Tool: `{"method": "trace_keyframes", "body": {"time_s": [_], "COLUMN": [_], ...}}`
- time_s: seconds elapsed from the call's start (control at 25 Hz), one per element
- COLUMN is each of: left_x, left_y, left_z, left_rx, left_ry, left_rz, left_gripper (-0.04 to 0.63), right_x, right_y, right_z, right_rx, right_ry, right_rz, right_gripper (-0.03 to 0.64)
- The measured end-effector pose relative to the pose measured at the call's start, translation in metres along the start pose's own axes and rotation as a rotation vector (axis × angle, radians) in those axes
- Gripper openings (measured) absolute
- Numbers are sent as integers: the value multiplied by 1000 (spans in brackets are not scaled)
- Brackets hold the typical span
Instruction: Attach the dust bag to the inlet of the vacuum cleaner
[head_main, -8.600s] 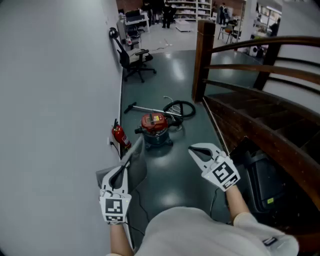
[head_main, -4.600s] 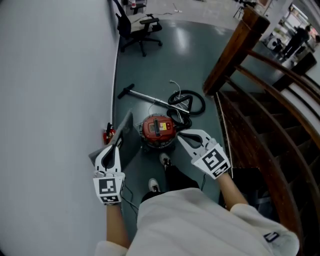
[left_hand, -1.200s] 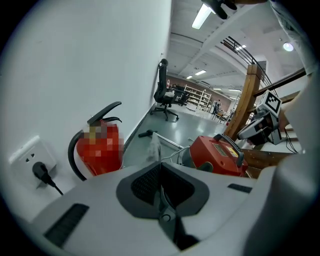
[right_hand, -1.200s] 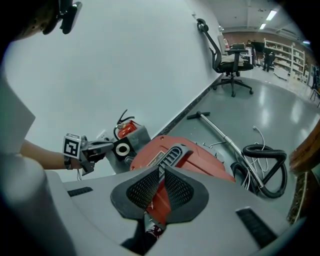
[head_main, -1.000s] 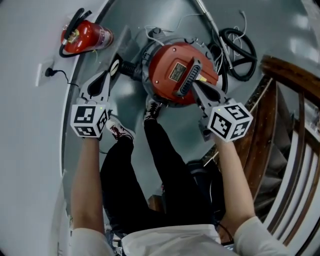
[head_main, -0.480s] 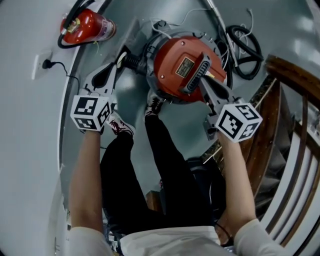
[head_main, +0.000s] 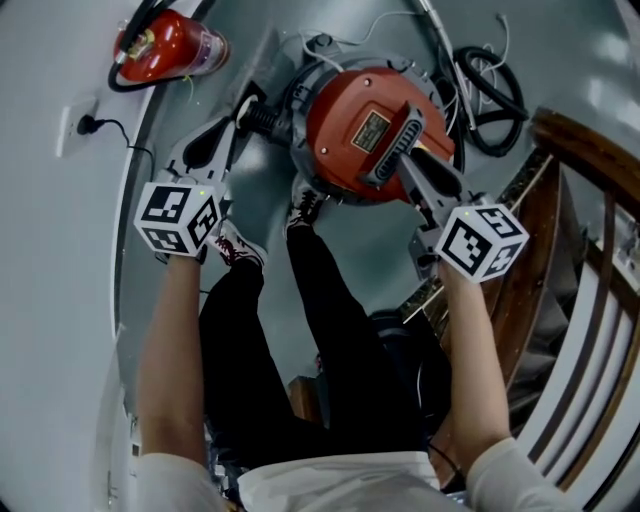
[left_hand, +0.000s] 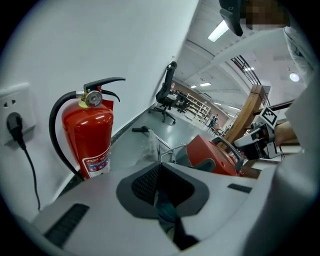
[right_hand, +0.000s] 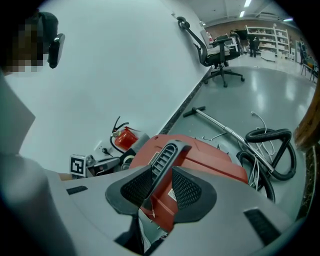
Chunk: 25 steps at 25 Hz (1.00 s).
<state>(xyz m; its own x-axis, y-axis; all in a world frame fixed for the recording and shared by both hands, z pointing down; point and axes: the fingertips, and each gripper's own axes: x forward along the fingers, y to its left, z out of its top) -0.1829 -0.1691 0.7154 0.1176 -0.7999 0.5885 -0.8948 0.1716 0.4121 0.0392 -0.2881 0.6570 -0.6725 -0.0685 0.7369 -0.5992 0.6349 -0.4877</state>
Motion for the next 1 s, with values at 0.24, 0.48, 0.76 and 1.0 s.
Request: {"method": "trace_keyframes", "body": {"time_s": [0.24, 0.48, 0.76, 1.0], "left_x": [3, 8, 8, 4], "left_y": [0, -7, -8, -3], "left_z": [2, 1, -2, -8], "left_rx": [2, 1, -34, -166], "left_ry": [-6, 19, 34, 13], "left_rz": [-19, -68, -84, -88], "left_gripper": [8, 11, 12, 8], "right_x": [5, 8, 9, 9], "right_y": [-1, 3, 3, 4], "right_z": [1, 2, 2, 2], "right_rx": [20, 53, 62, 59], "right_ry": [5, -6, -16, -23], "right_rz": [12, 35, 18, 10], "right_gripper": [137, 146, 146, 146]}}
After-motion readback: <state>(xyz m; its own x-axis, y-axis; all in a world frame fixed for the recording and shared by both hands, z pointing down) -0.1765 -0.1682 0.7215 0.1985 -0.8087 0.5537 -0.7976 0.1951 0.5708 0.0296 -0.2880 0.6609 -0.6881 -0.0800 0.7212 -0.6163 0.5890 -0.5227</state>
